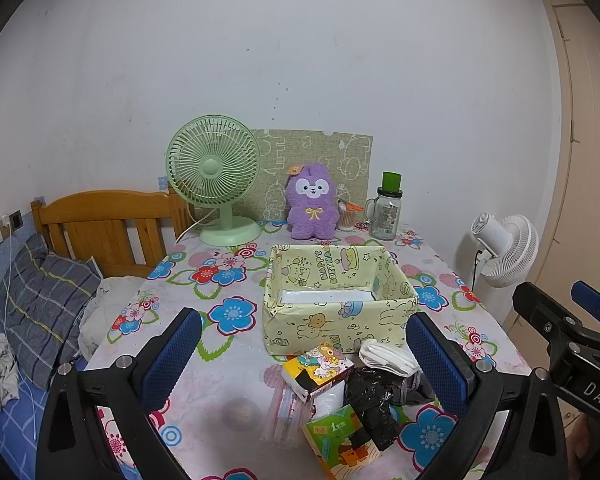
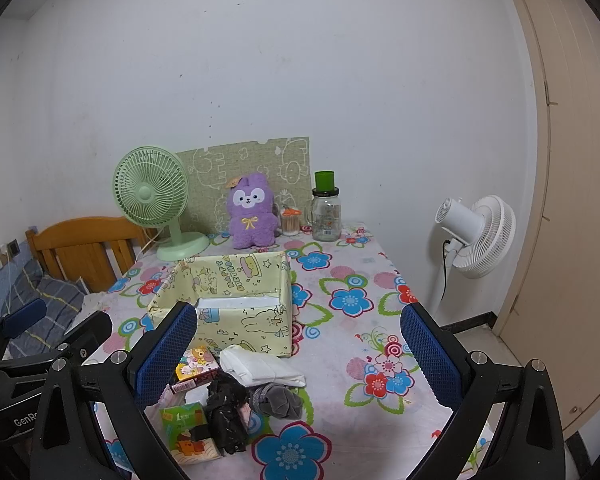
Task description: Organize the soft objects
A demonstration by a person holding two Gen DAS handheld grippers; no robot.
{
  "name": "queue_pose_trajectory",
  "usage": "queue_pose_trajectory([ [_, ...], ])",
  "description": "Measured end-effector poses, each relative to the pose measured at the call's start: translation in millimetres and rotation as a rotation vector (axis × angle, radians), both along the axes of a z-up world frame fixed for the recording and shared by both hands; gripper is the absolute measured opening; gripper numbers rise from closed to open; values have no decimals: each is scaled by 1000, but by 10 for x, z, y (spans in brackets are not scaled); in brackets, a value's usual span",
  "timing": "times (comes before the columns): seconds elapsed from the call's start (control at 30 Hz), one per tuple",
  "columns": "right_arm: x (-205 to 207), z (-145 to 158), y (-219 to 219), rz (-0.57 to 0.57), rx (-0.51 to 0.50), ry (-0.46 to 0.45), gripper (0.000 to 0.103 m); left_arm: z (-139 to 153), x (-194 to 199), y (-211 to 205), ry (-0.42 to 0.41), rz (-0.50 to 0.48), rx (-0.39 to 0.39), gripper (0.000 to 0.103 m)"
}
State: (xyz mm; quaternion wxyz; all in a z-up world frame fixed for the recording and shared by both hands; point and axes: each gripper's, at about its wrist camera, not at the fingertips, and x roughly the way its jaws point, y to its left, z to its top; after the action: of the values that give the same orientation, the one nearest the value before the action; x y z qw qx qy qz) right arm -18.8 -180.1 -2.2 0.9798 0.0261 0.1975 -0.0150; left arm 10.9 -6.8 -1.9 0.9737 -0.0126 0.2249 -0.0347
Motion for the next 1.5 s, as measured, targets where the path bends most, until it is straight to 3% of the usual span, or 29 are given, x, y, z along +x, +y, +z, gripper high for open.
queue_pose_trajectory([
  [1.13, 2, 1, 1, -10, -9, -9, 103, -15, -16, -57, -18, 23, 4, 102],
  [1.5, 66, -36, -29, -10, 1, 8, 103, -98, 84, -47, 20, 3, -6, 103],
])
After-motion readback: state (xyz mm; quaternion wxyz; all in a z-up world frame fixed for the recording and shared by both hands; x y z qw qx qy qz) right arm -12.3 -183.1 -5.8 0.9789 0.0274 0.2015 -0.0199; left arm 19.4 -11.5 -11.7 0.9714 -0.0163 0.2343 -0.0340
